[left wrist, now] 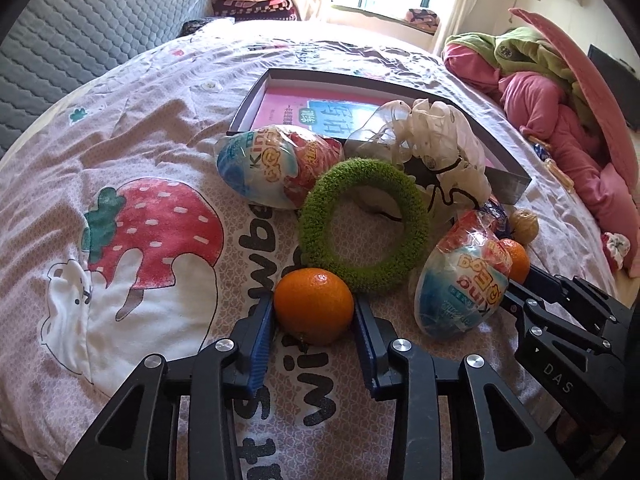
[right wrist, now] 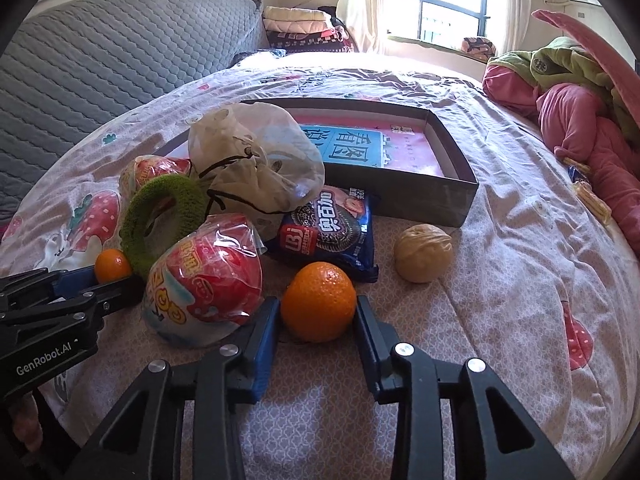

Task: Organize objects
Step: 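Close the left gripper on one orange while the right gripper closes on another orange, then lift both held oranges and carry them over the pink tray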

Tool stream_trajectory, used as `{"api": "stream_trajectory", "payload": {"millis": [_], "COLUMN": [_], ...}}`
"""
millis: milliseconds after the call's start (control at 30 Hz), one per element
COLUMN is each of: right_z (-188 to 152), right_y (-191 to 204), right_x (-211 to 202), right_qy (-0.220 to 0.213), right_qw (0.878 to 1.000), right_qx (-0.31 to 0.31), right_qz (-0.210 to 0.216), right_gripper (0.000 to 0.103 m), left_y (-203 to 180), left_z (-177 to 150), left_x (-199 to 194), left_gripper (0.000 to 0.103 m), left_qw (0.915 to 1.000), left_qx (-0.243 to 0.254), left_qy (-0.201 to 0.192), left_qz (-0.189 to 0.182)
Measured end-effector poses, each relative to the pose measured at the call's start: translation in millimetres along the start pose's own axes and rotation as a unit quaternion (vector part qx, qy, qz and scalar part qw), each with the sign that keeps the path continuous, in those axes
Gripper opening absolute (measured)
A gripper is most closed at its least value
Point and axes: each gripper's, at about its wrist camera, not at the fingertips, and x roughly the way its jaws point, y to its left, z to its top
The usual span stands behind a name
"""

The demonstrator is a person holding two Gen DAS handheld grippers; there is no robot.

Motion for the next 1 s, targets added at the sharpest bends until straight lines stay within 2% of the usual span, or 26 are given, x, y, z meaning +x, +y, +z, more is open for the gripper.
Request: {"api": "stream_trajectory", "payload": {"millis": [300, 567, 1000], "right_z": [1.6, 12.4, 41.0], "right_y": [-5.2, -4.6, -13.8], "right_x": [-9.2, -26.3, -46.9], "right_qy": [-0.015, -0.056, -0.11], "right_qw": [1.0, 0.998, 0.994], "right_qx": [0.01, 0.003, 0.011], "right_qz": [0.009, 0.007, -0.002], "right_gripper": [0.037, 0.037, 0.037], "left_y": [-0.1, -9.6, -21.8], "left_z": [6.3, 18.1, 69.6], "left_x": [-25.1, -35.8, -37.7], "left_gripper": [0.038, 0.038, 0.038], "left_qw": [0.9989, 0.9976, 0.9936], "left_qx": [0.012, 0.016, 0.003], "left_qy": [-0.045, -0.067, -0.112], "left_qz": [0.0, -0.005, 0.013]}}
